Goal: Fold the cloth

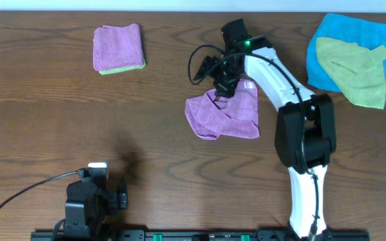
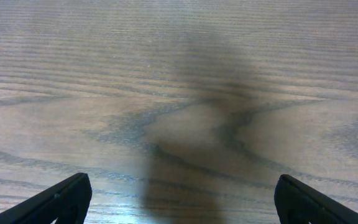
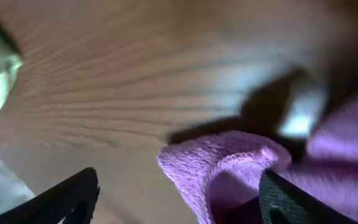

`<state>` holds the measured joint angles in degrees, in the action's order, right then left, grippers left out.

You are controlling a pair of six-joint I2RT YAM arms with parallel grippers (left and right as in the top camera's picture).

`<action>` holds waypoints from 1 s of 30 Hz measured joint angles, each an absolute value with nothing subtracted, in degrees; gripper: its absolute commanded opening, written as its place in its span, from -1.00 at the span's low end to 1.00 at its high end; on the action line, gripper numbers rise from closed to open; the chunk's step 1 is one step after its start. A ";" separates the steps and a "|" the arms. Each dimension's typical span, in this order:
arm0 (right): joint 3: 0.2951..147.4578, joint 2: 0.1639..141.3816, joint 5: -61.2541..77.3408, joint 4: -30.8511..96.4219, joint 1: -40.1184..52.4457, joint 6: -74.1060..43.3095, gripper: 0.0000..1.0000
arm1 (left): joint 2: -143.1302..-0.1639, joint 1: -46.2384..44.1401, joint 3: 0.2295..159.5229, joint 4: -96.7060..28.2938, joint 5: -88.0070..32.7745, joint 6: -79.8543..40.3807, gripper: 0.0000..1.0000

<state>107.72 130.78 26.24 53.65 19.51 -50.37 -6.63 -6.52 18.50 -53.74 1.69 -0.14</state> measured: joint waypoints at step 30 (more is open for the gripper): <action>107.31 130.78 8.95 55.37 22.37 -63.18 -0.37 | -6.63 -6.52 18.50 -53.74 1.69 -0.14 0.90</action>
